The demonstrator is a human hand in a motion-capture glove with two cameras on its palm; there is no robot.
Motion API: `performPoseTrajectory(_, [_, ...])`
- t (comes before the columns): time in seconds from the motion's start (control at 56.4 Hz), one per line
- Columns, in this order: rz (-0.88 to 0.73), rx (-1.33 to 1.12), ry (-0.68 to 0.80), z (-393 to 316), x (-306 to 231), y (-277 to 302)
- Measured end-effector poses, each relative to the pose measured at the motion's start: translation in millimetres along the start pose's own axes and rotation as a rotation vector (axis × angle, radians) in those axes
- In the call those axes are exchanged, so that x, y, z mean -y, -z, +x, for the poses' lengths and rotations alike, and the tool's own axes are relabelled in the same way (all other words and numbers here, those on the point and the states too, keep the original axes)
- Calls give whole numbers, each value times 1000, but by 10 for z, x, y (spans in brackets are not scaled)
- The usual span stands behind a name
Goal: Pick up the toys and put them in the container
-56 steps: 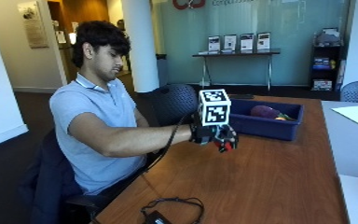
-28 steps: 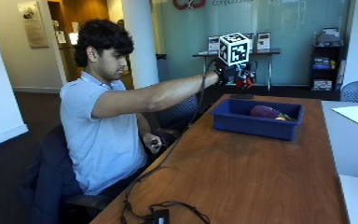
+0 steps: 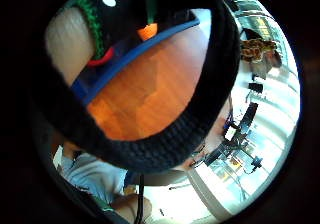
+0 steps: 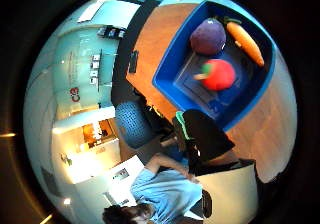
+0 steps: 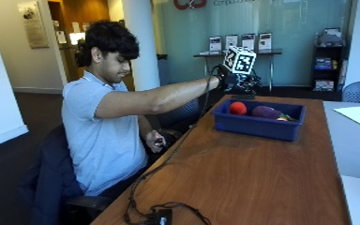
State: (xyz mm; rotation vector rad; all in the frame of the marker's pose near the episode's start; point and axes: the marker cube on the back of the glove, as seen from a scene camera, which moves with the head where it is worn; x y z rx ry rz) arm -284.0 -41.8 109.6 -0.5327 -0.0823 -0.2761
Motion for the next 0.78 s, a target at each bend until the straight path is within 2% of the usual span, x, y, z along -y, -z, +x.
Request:
performPoseTrajectory(0.586, [90,10,-69,951,-516,-1])
performPoseTrajectory(0.781, [102,-7,-38,1109,-637,-65])
